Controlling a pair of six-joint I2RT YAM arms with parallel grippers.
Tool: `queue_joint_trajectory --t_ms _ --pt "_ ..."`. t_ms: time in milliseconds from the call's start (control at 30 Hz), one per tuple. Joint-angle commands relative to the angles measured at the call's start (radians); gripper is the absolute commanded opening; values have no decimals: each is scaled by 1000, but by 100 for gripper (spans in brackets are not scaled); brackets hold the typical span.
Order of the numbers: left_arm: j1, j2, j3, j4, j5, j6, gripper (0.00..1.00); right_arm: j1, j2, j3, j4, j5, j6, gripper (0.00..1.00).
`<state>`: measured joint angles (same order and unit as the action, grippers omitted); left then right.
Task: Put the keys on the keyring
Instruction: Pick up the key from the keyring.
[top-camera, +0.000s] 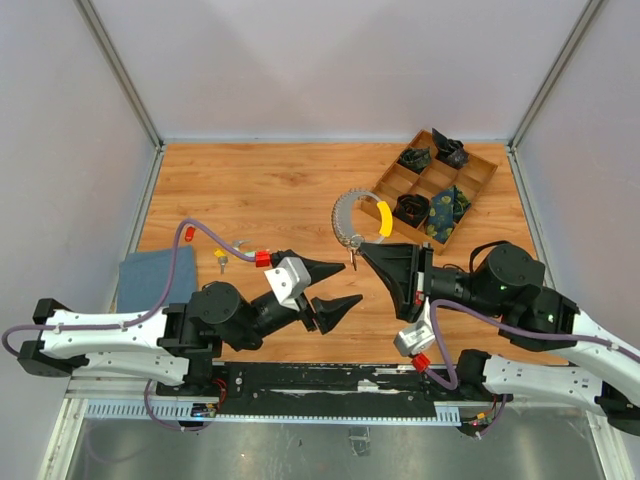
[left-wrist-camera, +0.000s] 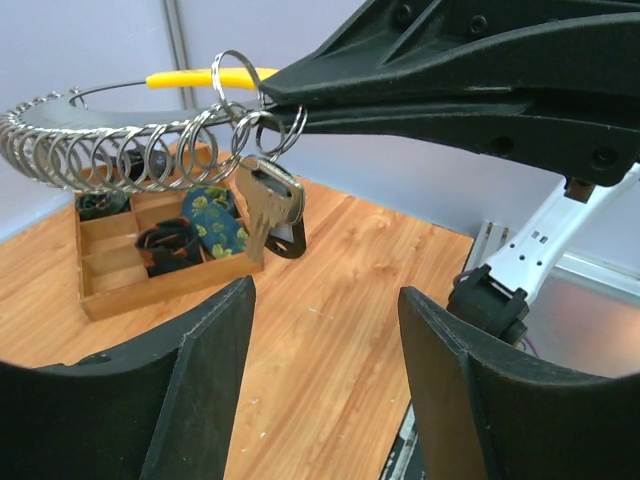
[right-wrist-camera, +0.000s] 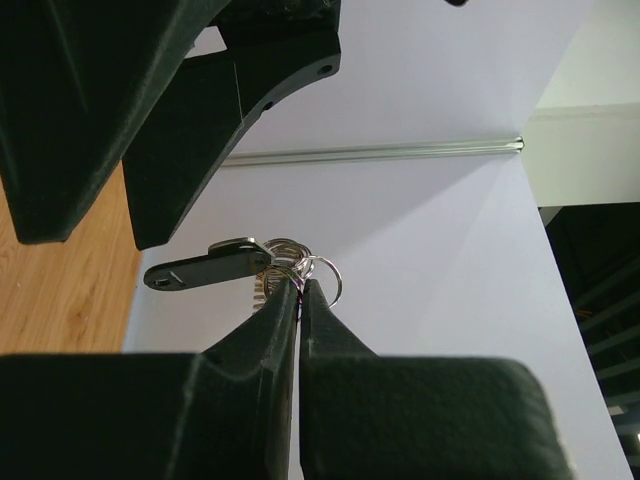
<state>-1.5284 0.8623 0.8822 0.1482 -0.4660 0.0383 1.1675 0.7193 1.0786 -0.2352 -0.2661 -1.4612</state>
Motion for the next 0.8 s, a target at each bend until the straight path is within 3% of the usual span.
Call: queue_joint_trajectory --t_ms 0,400,767 --pt "-2 18 -6 108 -51 58 65 17 0 -12 94 16 42 1" --pt "-2 53 -23 239 -235 135 60 32 8 -28 132 31 77 1" --pt "-2 39 -29 301 -216 155 29 41 8 -40 135 50 83 1"
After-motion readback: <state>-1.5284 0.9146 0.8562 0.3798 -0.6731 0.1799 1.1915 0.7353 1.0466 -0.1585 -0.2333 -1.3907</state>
